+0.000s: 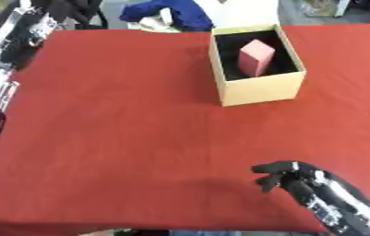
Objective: Pick up objects on the table and place them in the box.
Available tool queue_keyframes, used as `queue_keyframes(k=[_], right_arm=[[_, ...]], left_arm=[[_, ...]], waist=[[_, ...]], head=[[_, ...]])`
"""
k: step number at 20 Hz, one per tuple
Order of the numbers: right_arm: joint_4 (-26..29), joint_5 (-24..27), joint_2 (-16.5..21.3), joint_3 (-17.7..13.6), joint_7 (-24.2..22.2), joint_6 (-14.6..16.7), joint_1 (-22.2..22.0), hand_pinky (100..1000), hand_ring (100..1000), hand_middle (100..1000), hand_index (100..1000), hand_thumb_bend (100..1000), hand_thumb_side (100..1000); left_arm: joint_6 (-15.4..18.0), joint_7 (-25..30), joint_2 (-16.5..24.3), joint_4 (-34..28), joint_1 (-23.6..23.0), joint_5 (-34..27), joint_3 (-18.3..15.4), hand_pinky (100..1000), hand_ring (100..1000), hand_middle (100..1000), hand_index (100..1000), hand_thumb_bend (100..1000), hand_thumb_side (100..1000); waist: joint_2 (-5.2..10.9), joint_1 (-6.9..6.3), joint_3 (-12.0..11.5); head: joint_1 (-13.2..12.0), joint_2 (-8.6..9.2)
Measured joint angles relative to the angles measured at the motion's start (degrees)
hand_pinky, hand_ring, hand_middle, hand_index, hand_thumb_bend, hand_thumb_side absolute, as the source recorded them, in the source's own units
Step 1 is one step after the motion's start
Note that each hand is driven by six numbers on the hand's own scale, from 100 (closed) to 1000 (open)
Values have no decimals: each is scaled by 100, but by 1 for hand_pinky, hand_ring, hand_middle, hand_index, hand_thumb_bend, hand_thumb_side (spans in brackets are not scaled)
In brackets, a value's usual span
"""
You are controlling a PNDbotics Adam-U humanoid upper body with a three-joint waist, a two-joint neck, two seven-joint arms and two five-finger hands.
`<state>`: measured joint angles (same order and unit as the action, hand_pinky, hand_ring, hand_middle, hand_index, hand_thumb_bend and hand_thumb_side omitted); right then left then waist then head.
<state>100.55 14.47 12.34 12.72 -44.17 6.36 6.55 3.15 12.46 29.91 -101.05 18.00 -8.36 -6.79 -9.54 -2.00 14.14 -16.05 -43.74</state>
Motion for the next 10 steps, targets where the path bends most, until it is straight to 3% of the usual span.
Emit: queue_keyframes(k=[10], right_arm=[[0,-20,-1,0,2,6,1,843,906,579,825,100,644]], left_arm=[[-143,50,-352,-89,-288,-96,-151,1000,627,659,794,212,765]], waist=[[-31,23,-22]], head=[[13,-4]])
